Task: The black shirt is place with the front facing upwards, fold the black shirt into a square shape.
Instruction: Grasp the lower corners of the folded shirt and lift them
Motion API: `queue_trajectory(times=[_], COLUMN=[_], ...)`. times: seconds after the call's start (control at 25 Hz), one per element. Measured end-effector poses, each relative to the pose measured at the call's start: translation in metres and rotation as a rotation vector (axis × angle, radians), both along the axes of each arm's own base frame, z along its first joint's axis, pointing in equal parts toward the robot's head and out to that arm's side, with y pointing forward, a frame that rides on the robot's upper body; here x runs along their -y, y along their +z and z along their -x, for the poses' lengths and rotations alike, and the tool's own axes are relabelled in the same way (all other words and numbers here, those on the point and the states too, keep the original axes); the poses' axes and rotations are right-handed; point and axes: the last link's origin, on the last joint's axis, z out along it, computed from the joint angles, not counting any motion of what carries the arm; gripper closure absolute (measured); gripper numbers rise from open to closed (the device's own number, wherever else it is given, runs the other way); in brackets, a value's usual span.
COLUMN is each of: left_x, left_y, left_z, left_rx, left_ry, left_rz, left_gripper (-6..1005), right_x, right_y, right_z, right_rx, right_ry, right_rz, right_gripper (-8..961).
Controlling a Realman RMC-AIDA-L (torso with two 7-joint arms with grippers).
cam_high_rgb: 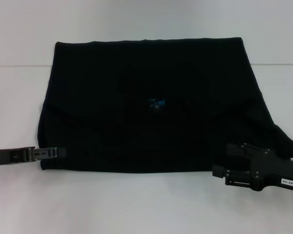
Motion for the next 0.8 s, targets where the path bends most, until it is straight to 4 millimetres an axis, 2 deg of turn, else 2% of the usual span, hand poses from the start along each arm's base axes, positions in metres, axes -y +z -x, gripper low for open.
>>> queue_trajectory(times=[0.48,0.68,0.8], left_x=[-0.003,-0.004,-0.004], left_y=[-0.012,-0.011,-0.012], left_z=[-0.002,0.0,0.0], left_rx=[-0.034,-0.045,-0.047], left_ry=[0.017,0.028,0.024], left_rz=[0.037,0.029,0.036], left_gripper=[91,197,310], right_x=[-0.001,-0.001,-0.002], right_y=[0.001,0.003,0.007], right_z=[0.001,0.001,-0.001], right_rx=[-0.016,-0.024,-0.031], right_ry=[-0.009,-0.023,-0.05], right_rz=[0.012,0.018,0.022], right_gripper=[13,14,14])
